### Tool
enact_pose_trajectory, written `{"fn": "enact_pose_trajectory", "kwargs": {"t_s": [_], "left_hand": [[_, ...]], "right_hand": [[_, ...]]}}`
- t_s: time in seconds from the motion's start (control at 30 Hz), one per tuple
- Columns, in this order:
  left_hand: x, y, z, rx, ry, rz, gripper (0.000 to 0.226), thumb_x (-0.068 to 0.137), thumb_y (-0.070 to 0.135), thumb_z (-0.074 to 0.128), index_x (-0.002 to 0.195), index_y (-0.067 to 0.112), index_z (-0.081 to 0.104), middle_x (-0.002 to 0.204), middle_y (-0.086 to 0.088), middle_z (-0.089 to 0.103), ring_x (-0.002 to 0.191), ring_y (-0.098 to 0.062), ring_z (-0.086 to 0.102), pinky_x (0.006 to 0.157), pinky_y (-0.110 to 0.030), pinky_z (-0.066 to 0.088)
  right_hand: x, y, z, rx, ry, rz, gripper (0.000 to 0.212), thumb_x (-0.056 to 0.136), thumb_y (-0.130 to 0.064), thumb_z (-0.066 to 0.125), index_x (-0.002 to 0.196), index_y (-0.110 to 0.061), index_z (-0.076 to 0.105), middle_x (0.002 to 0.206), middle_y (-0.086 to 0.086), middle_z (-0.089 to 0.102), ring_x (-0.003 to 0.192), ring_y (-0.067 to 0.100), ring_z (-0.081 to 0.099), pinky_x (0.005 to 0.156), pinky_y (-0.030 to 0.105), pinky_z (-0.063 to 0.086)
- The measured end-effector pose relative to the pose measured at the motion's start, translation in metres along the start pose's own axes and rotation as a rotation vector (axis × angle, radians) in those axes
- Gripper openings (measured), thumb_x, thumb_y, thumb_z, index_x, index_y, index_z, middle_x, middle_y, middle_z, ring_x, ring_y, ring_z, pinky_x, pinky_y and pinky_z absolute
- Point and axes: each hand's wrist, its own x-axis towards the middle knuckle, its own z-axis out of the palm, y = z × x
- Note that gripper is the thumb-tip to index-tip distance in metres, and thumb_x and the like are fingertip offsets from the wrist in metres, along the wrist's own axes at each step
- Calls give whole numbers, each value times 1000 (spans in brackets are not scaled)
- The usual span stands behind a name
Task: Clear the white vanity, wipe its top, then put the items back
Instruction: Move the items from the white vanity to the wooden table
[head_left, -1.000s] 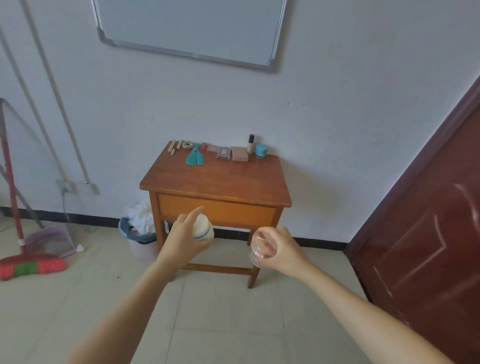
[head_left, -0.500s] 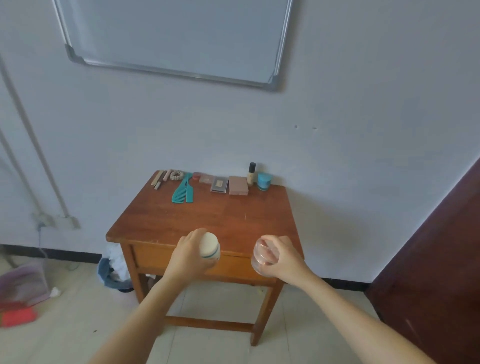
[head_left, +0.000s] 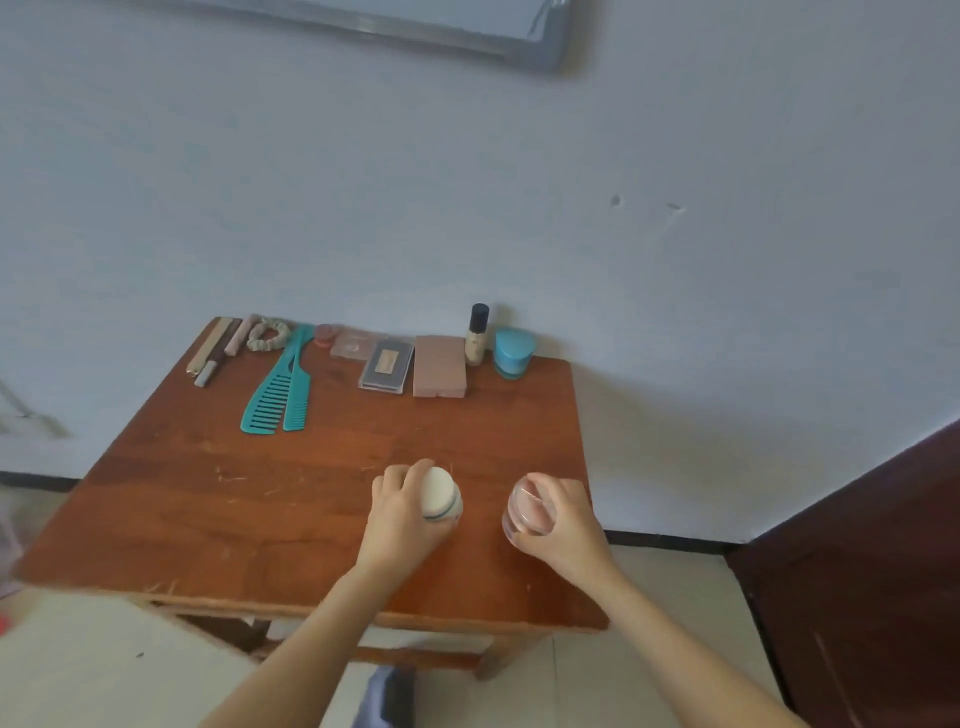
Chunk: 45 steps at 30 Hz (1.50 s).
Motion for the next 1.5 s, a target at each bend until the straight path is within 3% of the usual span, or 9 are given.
{"fn": "enact_pose_trajectory", "kwargs": {"t_s": [0.2,0.3,0.43,0.53,0.67,0.9,1.2,1.3,1.5], "left_hand": [[87,14,38,129,-78,196,66,82,31,63,139,16,32,132,-4,41,117,-23,36,99,-30,34],[138,16,52,200,-83,255,67,81,31,63,139,13,34,129,-6,44,116,-26,40,99,-33,35],[178,14,73,260,-59,353,71,48,28,88,111,6,62,93,-8,63,79,-28,63,65,-36,54],[194,13,82,280,-10,417,80,34,31,90,106,11,60,86,-4,65,70,-21,64,59,-32,54],[205,8,91,334,49,472,89,34,31,88,111,14,47,87,-5,65,72,-24,63,69,-36,54],[204,-3,103,400,170,449,77,48,28,83,115,12,47,95,-10,66,84,-29,64,84,-47,49],[199,-7,112,426,295,452,73,55,24,82,117,13,46,104,-18,64,104,-31,48,89,-50,47],[199,-8,111,445,271,451,76,53,27,84,118,14,46,105,-18,64,103,-34,56,91,-53,44],[193,-9,90,479,228,357,88,47,37,85,122,15,44,108,-17,63,109,-31,41,91,-57,41]], "right_hand": [[64,15,-16,-47,33,65,46,63,-45,64,104,-38,47,106,-6,45,97,9,50,74,19,42],[108,13,-32,-88,87,140,56,59,-50,64,110,-36,48,108,-6,47,94,5,50,72,18,42],[147,20,-38,-41,161,213,68,51,-47,64,114,-23,53,107,2,50,97,12,52,79,24,48],[169,26,-38,-35,163,230,65,52,-44,70,112,-23,53,108,5,51,93,12,55,77,24,50],[194,29,-39,-42,157,221,61,66,-23,76,119,-27,48,112,0,40,98,10,46,82,19,41],[239,42,-29,-86,183,166,50,59,-25,77,103,-22,55,100,3,51,93,17,53,75,24,47],[251,42,-17,-85,262,130,66,68,-20,78,126,-17,47,122,7,42,111,19,45,87,19,37],[252,42,-20,-49,225,118,72,68,-17,78,131,-15,43,126,10,38,116,22,42,93,18,32],[242,44,-33,-247,228,-3,69,64,-29,79,125,-25,47,130,3,42,120,23,37,93,37,40]]}}
